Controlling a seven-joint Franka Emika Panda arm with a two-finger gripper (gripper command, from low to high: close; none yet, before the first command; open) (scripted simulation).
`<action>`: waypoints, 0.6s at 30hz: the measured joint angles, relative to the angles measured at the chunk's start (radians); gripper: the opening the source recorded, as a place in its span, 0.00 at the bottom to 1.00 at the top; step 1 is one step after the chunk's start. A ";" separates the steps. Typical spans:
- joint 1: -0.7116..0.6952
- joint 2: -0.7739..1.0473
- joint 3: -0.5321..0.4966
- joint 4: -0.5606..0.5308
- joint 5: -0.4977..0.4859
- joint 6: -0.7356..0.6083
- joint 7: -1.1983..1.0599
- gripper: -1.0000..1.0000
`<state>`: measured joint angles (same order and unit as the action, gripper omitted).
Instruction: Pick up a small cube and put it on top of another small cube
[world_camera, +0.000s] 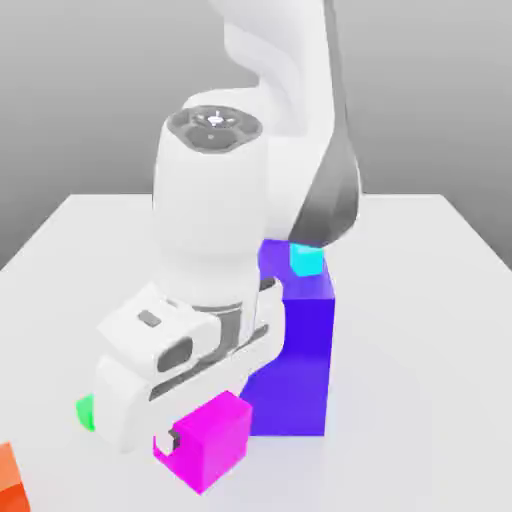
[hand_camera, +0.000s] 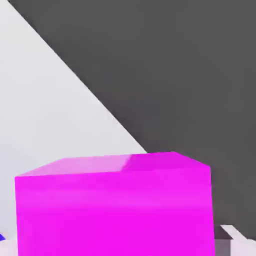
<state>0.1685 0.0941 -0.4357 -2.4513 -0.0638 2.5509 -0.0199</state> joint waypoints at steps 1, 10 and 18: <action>-0.066 -0.030 -0.039 -0.045 0.000 0.015 0.019 0.00; -0.734 -0.074 0.134 -0.234 0.084 0.158 0.012 0.00; -0.578 0.083 0.287 -0.215 0.154 0.289 -0.039 1.00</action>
<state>-0.4095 0.1774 -0.1491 -2.6661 0.0899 2.8401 -0.0585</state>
